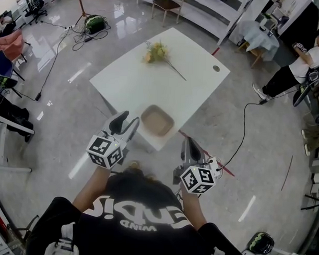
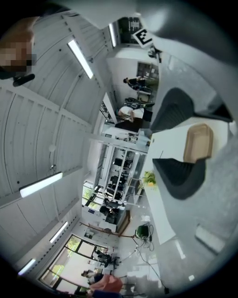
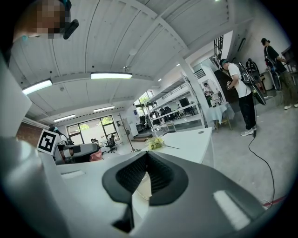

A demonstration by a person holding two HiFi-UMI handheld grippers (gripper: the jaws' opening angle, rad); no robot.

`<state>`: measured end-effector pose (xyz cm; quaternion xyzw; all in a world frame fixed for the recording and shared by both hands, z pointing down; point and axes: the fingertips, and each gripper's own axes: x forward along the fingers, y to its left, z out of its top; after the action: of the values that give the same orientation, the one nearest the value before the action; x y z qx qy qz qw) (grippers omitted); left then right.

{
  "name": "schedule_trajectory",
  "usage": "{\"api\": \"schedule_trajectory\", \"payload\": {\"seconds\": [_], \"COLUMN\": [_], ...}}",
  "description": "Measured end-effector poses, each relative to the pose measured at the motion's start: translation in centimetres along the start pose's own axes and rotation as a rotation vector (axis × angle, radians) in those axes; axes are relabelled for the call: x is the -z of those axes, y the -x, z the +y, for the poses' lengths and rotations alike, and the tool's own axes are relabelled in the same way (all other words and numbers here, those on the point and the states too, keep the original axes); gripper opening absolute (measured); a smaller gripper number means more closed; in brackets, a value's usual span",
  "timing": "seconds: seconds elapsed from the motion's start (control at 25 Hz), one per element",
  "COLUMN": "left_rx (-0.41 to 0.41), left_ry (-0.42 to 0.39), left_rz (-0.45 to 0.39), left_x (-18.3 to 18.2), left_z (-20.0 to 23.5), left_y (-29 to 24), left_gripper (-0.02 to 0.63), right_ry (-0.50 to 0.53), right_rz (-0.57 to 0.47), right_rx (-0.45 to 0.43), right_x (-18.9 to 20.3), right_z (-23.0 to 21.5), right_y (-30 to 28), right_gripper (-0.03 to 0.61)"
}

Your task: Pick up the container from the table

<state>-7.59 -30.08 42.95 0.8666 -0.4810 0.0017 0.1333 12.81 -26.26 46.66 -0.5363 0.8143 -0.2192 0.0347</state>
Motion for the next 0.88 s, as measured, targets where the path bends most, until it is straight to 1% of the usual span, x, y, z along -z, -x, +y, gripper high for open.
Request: {"api": "schedule_trajectory", "payload": {"seconds": [0.16, 0.28, 0.36, 0.56, 0.88], "left_rx": [0.032, 0.049, 0.055, 0.059, 0.052], "left_ry": [0.043, 0.067, 0.071, 0.069, 0.071], "left_rz": [0.025, 0.054, 0.084, 0.167, 0.277], "left_x": [1.0, 2.3, 3.4, 6.5, 11.5], "left_z": [0.5, 1.0, 1.4, 2.6, 4.5], "left_y": [-1.7, -3.2, -4.1, -6.5, -9.7], "left_gripper": [0.280, 0.331, 0.345, 0.351, 0.344], "right_ry": [0.003, 0.000, -0.001, -0.010, -0.020], "right_rz": [-0.003, -0.007, -0.009, -0.007, 0.002], "right_rx": [0.012, 0.026, 0.034, 0.057, 0.088], "right_x": [-0.3, -0.5, -0.6, -0.7, -0.5], "right_z": [-0.4, -1.0, -1.2, -2.1, -3.1], "right_y": [-0.5, -0.7, -0.8, -0.8, -1.0], "right_gripper": [0.000, 0.000, 0.000, 0.000, 0.000]}}
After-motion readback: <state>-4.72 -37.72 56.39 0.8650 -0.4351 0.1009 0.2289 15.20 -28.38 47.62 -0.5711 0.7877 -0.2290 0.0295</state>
